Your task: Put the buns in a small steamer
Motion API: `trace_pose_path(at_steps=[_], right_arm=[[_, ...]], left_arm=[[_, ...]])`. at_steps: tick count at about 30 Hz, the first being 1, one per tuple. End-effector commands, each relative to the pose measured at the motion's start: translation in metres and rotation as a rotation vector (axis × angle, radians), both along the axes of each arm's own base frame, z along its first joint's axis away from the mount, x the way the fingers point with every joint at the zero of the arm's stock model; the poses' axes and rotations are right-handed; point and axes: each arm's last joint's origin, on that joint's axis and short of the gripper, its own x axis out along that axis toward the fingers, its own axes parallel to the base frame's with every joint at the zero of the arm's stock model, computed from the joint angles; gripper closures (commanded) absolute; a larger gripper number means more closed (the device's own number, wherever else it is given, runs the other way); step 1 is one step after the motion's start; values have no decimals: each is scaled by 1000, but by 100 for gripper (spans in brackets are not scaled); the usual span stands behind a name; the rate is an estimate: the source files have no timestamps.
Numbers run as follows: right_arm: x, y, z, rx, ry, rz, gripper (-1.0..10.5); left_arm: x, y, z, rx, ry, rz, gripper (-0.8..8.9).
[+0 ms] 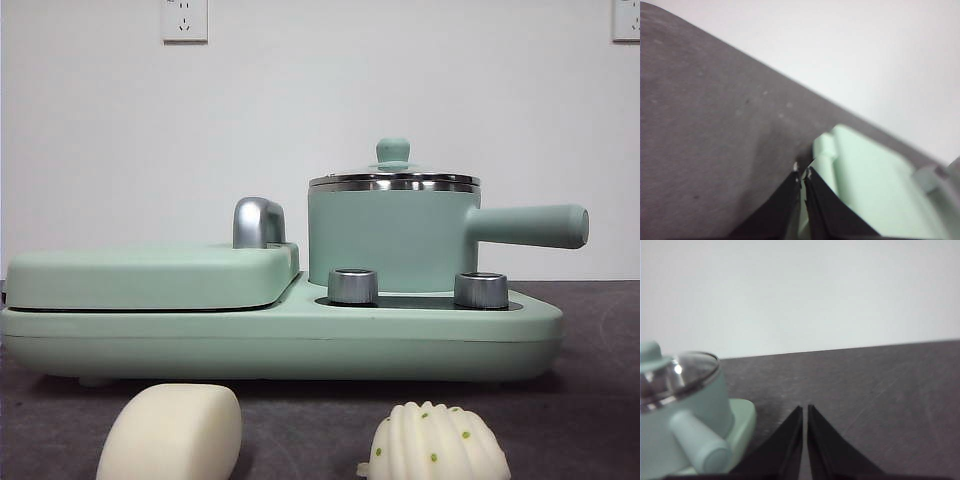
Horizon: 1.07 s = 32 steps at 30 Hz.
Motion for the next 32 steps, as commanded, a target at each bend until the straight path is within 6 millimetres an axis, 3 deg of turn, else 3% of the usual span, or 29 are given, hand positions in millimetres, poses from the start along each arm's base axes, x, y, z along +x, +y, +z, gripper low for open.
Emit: trace_pose_path(at_steps=[1, 6, 12, 24, 32], right_arm=[[0, 0, 1, 160, 6, 22, 932], [-2, 1, 10, 237, -9, 39, 933], [-11, 0, 39, 234, -69, 42, 934], [-23, 1, 95, 221, -18, 87, 934], [-15, 5, 139, 177, 9, 204, 934]], left_arm=[[1, 0, -2, -77, -18, 4, 798], [1, 0, 7, -85, -101, -4, 798], [-4, 0, 27, -84, -163, -9, 798], [-24, -1, 99, 45, -169, -11, 798], [-23, -2, 144, 141, -109, -37, 798]])
